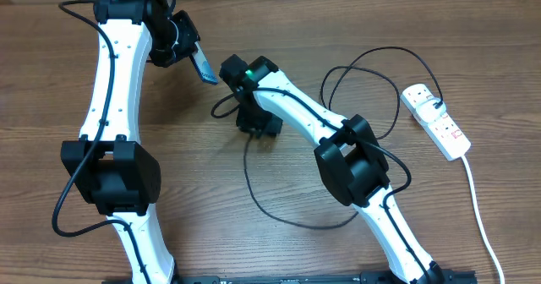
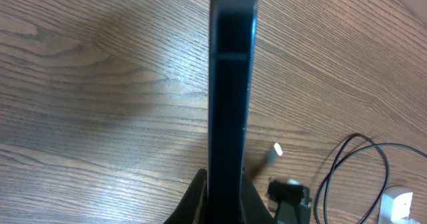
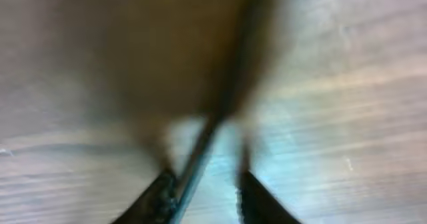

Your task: Plug charger to phone and switch on socket

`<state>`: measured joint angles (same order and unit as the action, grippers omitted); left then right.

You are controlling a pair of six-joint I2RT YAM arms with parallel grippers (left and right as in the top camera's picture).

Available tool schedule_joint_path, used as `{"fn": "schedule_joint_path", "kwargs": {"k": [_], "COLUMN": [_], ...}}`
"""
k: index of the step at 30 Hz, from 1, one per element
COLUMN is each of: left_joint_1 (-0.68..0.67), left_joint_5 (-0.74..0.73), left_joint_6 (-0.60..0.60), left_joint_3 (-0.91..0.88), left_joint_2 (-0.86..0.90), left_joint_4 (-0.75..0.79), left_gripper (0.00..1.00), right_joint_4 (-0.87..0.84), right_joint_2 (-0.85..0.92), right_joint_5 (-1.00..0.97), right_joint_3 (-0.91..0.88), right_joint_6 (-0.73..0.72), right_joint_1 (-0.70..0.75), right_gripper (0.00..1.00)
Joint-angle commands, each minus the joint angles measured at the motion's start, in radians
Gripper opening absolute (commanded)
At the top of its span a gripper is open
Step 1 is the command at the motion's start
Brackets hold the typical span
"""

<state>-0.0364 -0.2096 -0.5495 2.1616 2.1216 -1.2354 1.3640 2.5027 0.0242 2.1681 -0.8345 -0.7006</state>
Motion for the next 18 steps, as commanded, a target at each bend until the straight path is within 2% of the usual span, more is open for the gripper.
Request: {"fn": "schedule_joint_path", "kwargs": {"k": [1,4,12,18], "left_joint_1": [0.006,0.006,0.006,0.006], "left_joint_5": [0.003,0.003,0.003,0.003], "left_joint_6": [-0.016,-0.016,-0.016,-0.015], "left_joint_3": [0.015,0.015,0.015,0.015], "left_joint_2": [-0.016,-0.016,-0.016,-0.016], "left_joint_4": [0.003,0.003,0.003,0.007], "left_gripper": [0.04,0.04,0.04,0.04], "right_joint_4": [0.072,0.143,0.323,0.332], "right_joint_2": [0.030,0.030,0.020,-0.016], "right_joint_5": [0.023,0.023,-0.053,-0.057], "right_joint_3": [-0.055,-0.055,-0.055,-0.074], "right_joint_6": [0.024,0.024,0.032,0.057], "right_joint_1": [-0.002,-0.003,-0.032,-0.123], "right_gripper": [0.16,0.04,0.04,0.04]}}
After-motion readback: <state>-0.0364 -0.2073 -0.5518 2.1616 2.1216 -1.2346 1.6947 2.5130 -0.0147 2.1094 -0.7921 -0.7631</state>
